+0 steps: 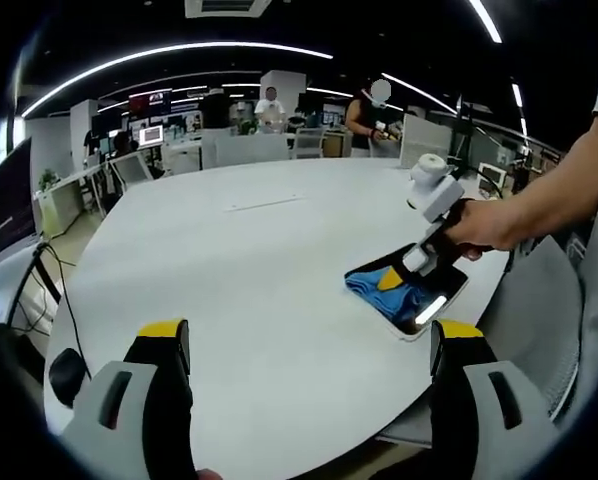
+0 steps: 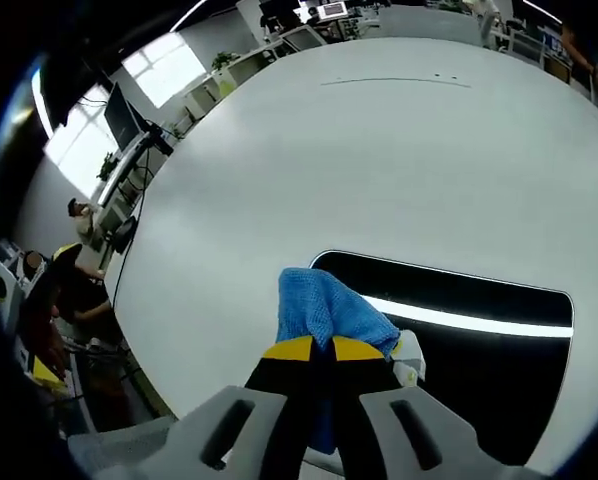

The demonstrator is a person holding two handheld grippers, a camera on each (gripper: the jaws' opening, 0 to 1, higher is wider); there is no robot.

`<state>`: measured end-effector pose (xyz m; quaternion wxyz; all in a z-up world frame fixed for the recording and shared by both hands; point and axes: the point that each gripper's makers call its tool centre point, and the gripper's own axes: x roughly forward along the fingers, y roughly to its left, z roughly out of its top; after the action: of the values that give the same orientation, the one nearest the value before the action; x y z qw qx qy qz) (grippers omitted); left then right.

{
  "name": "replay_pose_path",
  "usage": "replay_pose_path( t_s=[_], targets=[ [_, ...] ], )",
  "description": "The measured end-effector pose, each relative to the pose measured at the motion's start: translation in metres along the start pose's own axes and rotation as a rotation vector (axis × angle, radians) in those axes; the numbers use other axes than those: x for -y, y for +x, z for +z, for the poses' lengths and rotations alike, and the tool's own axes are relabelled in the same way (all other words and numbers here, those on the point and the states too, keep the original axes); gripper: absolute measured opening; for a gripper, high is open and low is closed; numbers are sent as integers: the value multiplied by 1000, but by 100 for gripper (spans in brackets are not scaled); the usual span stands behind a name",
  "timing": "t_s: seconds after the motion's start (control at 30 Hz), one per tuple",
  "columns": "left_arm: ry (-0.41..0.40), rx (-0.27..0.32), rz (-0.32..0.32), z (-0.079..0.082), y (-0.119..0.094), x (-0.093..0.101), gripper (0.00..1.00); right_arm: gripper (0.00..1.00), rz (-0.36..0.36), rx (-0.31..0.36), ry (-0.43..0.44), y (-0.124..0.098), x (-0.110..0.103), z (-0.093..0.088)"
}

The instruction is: Wipe the mirror surface with the cleaning cloth until all visible marks leave the cleaned area.

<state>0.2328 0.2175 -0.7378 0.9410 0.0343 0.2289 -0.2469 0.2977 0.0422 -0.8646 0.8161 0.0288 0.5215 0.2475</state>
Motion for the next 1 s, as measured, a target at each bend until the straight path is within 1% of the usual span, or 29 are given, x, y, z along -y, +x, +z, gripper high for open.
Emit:
replay_pose_path(
  t_s=[0.07, 0.23, 0.37, 0.5, 0.67, 0.83, 1.0],
  targets=[
    [3, 13, 4, 3, 1, -1, 99, 0, 2, 2, -32, 0, 0, 0],
    [-4, 28, 20, 6, 4, -2, 99, 0, 16, 10, -31, -2, 2, -1],
    [-3, 37, 10, 9, 5, 6, 99, 0, 17, 16, -39, -3, 4, -1],
    [9, 31, 7, 7, 6, 7, 99, 0, 15, 25, -38, -5, 9, -3],
    [-4, 30, 16, 4, 6, 5, 99, 0, 8, 39, -15, -11, 23, -6],
    [-7, 26, 16, 2, 6, 8, 99, 0, 4, 46, -2, -15, 33, -8],
    [-9, 28, 13, 2, 8, 11, 99, 0, 0, 48, 1, -17, 38, -9]
  ],
)
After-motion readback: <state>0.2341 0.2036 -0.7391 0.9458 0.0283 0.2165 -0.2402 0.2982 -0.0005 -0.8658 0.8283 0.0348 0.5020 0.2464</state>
